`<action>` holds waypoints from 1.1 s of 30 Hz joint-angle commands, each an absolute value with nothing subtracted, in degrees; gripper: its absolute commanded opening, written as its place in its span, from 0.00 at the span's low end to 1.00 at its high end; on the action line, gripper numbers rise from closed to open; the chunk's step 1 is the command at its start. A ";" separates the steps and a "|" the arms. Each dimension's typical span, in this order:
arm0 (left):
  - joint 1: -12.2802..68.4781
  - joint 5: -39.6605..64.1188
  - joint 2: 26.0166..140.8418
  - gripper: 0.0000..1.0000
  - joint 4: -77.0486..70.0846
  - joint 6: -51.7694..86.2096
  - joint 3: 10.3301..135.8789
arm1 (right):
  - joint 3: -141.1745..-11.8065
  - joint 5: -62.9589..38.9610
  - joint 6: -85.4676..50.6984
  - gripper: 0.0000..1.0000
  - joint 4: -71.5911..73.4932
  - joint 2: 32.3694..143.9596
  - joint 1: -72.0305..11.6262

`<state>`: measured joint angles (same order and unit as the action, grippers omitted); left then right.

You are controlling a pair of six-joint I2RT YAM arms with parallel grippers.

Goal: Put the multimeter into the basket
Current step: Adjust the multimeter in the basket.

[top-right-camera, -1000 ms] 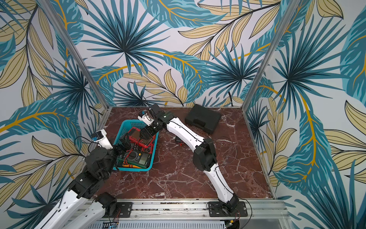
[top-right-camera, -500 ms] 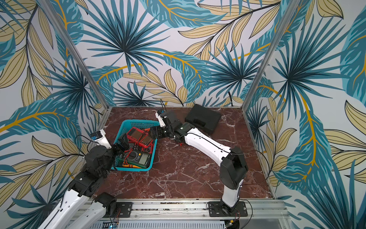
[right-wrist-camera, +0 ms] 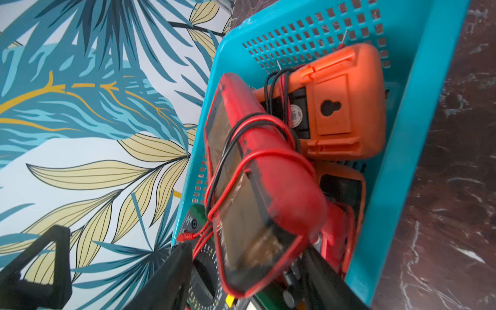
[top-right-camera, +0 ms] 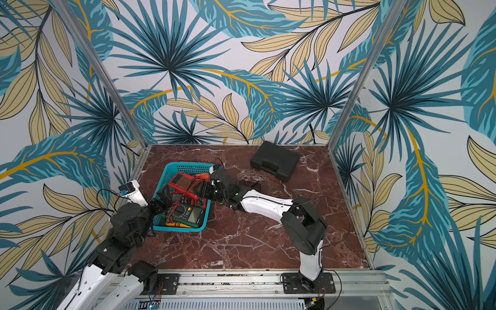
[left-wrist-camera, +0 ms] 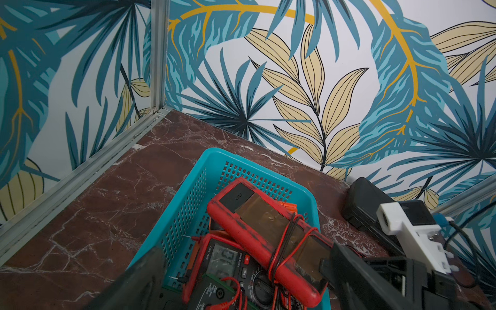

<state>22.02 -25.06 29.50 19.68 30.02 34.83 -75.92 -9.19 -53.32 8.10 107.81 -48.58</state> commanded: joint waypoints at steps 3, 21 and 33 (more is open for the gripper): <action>21.62 -25.22 28.83 1.00 20.36 29.97 34.05 | -75.74 -6.60 -56.58 0.67 10.90 109.73 -48.68; 21.62 -25.04 28.74 1.00 20.65 29.84 33.71 | -81.36 -9.87 -57.59 0.31 14.31 115.46 -48.57; 21.62 -24.86 28.66 1.00 20.57 29.97 33.66 | -89.15 -17.03 -55.07 0.07 12.87 115.95 -44.84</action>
